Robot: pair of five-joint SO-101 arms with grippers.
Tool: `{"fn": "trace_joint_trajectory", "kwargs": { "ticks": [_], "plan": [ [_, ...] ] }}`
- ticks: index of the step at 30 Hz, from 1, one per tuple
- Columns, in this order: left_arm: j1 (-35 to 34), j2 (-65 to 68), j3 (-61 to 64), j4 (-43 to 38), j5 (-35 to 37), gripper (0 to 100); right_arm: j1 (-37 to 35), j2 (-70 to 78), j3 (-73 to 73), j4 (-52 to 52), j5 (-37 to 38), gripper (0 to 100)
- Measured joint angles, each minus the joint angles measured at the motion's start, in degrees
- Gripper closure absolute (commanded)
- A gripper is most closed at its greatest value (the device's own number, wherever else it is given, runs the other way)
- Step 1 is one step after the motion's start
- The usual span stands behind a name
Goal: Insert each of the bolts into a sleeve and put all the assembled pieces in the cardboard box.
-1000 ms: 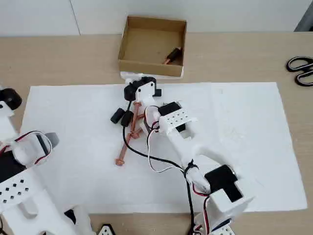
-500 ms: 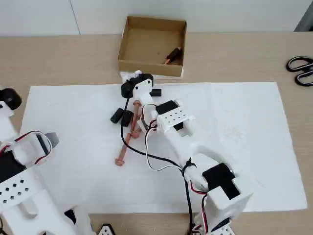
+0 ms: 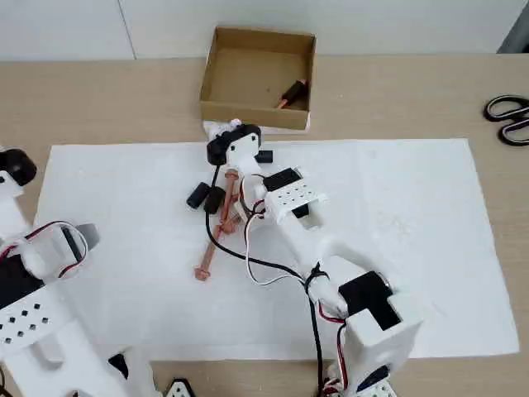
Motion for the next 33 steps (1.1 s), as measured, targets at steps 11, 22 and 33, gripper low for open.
{"fn": "trace_joint_trajectory", "kwargs": {
  "ticks": [11, 22, 33],
  "plan": [
    [0.0, 0.0, 0.0, 0.0, 0.0, 75, -0.3, 0.2, -4.0, 3.6, 0.0, 98.6],
    [1.3, 0.0, 0.0, 0.0, 0.3, 75, 5.2, 0.3, -14.9, 17.0, 0.0, 99.5],
    [20.9, 4.4, -0.3, -0.5, 0.0, 75, 10.9, 0.3, -41.4, 40.2, 0.0, 99.5]
  ]
}}
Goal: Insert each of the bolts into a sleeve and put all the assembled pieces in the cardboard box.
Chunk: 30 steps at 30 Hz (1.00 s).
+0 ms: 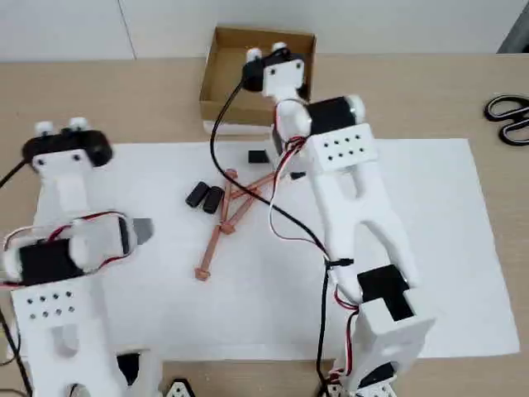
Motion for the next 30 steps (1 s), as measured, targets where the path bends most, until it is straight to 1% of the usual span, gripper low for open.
{"fn": "trace_joint_trajectory", "kwargs": {
  "ticks": [4, 8, 10, 13, 15, 17, 21, 25, 30],
  "plan": [
    [1.5, 11.4, -5.6, 0.0, 0.0, 75, 1.0, 0.0, -1.1, 5.0, 0.0, 99.5],
    [4.0, 24.7, -15.5, 2.0, 0.3, 75, 2.0, 0.0, -1.1, 6.2, -0.3, 99.5],
    [6.9, 30.3, -20.4, 3.9, 0.5, 75, 3.2, 0.0, -1.1, 6.4, -0.7, 99.5],
    [12.0, 36.7, -25.2, 6.1, 3.0, 75, 4.4, 0.0, -1.1, 6.4, -0.9, 99.5],
    [15.1, 39.6, -26.2, 6.9, 3.8, 75, 4.7, 0.0, -1.1, 6.4, -0.9, 99.5],
    [16.5, 41.9, -26.5, 7.0, 4.2, 75, 4.7, 0.0, -1.1, 6.4, -0.9, 99.5],
    [17.9, 45.0, -26.6, 7.0, 4.3, 75, 4.7, 0.0, -1.1, 6.4, -0.9, 99.5],
    [19.3, 46.9, -26.6, 7.0, 0.4, 75, 4.7, 0.0, -1.1, 6.4, -0.9, 99.5],
    [19.4, 51.4, -26.6, 7.0, 0.1, 76, 4.7, 0.0, -1.1, 6.4, -0.9, 99.5]
  ]
}}
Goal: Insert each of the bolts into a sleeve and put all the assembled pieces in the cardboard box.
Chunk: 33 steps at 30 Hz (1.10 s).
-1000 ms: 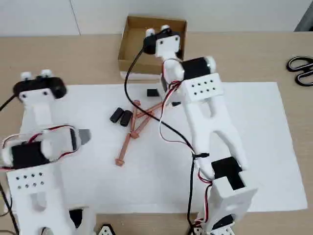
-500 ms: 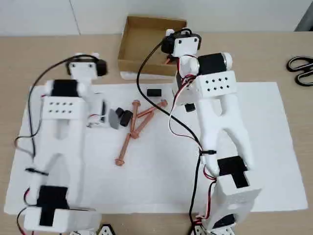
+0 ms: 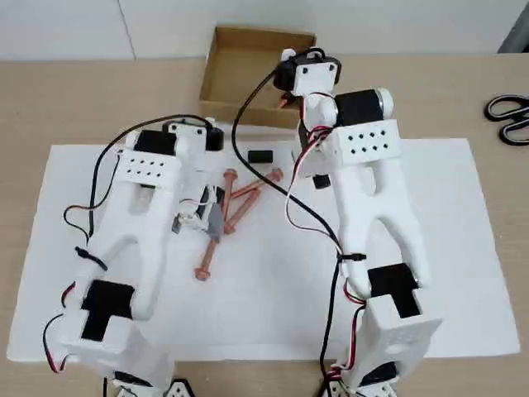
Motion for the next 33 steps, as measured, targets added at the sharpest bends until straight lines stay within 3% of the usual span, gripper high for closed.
{"fn": "trace_joint_trajectory", "kwargs": {
  "ticks": [5, 23, 33],
  "plan": [
    [0.0, 6.6, 0.0, -0.3, 0.6, 84, 0.0, 0.0, 0.0, 0.0, 0.0, 99.5],
    [3.5, 12.6, -0.4, -2.3, 2.2, 85, 0.0, 0.0, 0.0, 0.0, -0.2, 99.5],
    [4.8, 12.6, -0.4, -2.3, 1.8, 100, 0.0, 0.0, 0.0, 0.0, -0.2, 99.5]
  ]
}}
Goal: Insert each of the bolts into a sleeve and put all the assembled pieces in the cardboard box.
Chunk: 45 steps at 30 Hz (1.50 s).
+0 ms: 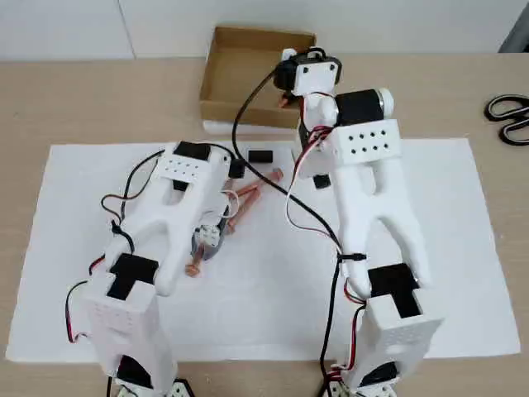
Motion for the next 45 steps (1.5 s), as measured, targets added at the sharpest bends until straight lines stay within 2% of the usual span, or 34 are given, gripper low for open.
{"fn": "trace_joint_trajectory", "kwargs": {
  "ticks": [9, 16, 20, 23, 27, 33, 36, 45],
  "plan": [
    [0.2, 0.0, -0.5, 0.5, 0.4, 99, 0.0, 0.0, 0.0, 0.0, 0.0, 99.5],
    [-1.2, -6.9, -4.7, 4.1, -6.9, 99, 0.0, 0.0, 0.0, 0.0, 0.0, 99.5],
    [-2.7, -15.9, -4.7, 4.3, -17.8, 99, 0.0, 0.0, 0.0, 0.0, 0.0, 99.5],
    [-2.8, -22.7, -2.5, 4.5, -28.7, 99, 0.0, 0.0, 0.0, 0.0, 0.0, 99.5],
    [-3.1, -29.0, 4.7, 4.5, -47.5, 99, 0.8, 0.0, 0.0, 0.0, 0.0, 99.5],
    [-7.4, -29.8, 10.2, 4.6, -77.1, 99, 5.2, 0.0, 0.0, 0.0, 0.0, 99.5],
    [-10.0, -26.5, 10.4, 4.5, -81.3, 99, 6.3, 0.0, 0.0, 0.0, 0.0, 99.5],
    [-10.5, -13.9, 10.4, -0.6, -81.9, 99, 6.3, 0.0, 0.0, 0.0, 0.0, 99.5]
  ]
}}
